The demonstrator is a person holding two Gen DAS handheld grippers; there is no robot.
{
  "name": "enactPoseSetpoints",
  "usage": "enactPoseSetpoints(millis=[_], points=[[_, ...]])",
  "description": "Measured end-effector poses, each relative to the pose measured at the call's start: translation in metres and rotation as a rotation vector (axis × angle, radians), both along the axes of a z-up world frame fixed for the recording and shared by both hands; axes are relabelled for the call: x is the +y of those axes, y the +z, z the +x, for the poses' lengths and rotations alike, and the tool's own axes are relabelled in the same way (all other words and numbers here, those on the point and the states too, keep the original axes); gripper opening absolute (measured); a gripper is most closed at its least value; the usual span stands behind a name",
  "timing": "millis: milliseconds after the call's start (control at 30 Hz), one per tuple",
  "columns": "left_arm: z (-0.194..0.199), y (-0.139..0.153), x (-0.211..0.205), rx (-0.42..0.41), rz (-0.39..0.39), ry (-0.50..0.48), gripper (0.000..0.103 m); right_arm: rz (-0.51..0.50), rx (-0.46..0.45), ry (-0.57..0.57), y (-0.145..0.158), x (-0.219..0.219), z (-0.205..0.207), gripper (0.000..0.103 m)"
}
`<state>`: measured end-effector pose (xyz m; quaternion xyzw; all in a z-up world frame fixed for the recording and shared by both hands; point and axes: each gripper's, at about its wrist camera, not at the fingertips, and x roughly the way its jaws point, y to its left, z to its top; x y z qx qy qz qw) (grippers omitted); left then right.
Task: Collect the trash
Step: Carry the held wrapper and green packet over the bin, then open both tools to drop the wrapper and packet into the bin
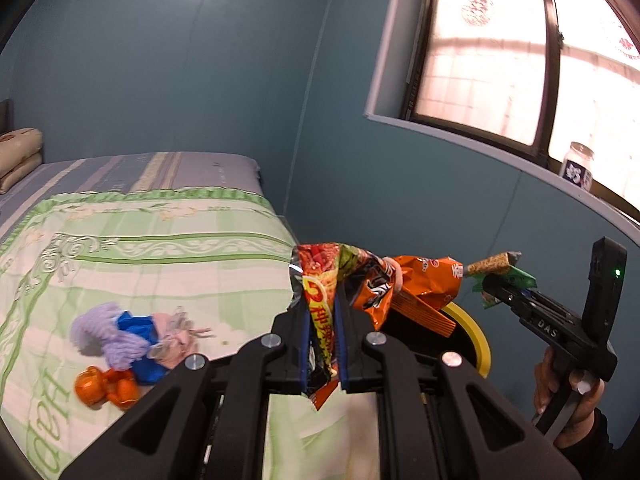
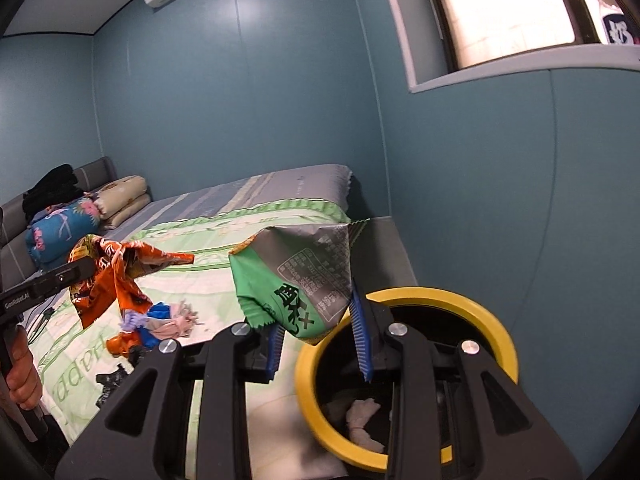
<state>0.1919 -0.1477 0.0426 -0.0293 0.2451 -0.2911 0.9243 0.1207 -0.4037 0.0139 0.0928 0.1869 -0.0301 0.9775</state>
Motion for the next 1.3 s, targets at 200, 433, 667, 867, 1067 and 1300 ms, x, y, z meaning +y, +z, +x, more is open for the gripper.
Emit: enactPoseSetpoints(millis=[200, 433, 667, 867, 1067, 1300], points=[[0.014, -0.011, -0.034, 0.024, 0.01, -0.067, 0.009, 0.002, 0.015, -0.055, -0.004, -0.022, 0.003, 0.028], [0.033, -0.038, -0.074, 0.091, 0.023, -0.145, 0.009, 0.023, 0.053, -0.108, -0.014, -0.044, 0.013, 0.028], [0.049, -0.063, -0.116, 0.135, 0.082, -0.2, 0.009, 0.071, 0.092, -0.147, -0.03, -0.072, 0.021, 0.028], [0.062, -0.082, -0.143, 0.19, 0.097, -0.221, 0.01, 0.134, 0.128, -0.15, -0.039, -0.088, 0.031, 0.028], [0.074, -0.092, -0.156, 0.229, 0.082, -0.243, 0.01, 0.12, 0.137, -0.163, -0.04, -0.094, 0.038, 0.033], [0.082, -0.099, -0.161, 0.26, 0.06, -0.257, 0.017, 0.123, 0.143, -0.184, -0.042, -0.098, 0.038, 0.042]])
